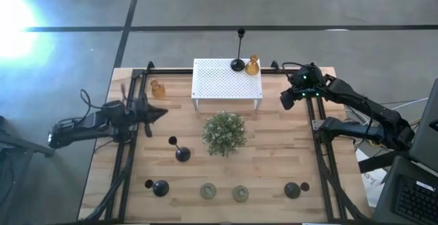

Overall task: Pick & Place candle stick holders
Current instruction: Put the large black candle holder on the shelf

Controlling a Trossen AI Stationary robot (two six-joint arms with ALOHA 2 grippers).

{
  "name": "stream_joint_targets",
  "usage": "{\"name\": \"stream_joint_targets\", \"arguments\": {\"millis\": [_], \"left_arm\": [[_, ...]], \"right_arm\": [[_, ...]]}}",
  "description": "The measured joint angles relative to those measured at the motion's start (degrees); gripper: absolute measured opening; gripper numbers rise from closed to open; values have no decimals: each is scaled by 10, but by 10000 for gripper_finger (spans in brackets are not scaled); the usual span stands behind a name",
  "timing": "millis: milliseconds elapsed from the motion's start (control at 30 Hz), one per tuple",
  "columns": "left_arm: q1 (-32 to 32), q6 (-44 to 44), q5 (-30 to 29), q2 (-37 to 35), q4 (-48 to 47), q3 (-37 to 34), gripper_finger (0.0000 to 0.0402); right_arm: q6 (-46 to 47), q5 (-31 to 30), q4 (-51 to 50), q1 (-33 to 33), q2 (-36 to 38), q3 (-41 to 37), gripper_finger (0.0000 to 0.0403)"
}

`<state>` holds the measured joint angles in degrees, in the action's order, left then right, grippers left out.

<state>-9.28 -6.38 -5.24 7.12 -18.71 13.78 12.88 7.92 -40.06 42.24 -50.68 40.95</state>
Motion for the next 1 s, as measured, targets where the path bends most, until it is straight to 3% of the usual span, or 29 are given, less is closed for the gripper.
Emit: {"name": "stream_joint_targets", "arguments": {"millis": [233,400,600,1000], "left_arm": [[0,-59,103,68,-18,0,14],[0,-62,192,100,-16,0,14],[1,-57,258,127,0,-1,14],[26,-91,277,193,16,-1,15]], "right_arm": [[-13,0,2,0,0,5,9],[-23,0,2,0,0,7,9],[-34,0,4,0,0,7,9],[-34,-4,25,0,0,8,9]]}}
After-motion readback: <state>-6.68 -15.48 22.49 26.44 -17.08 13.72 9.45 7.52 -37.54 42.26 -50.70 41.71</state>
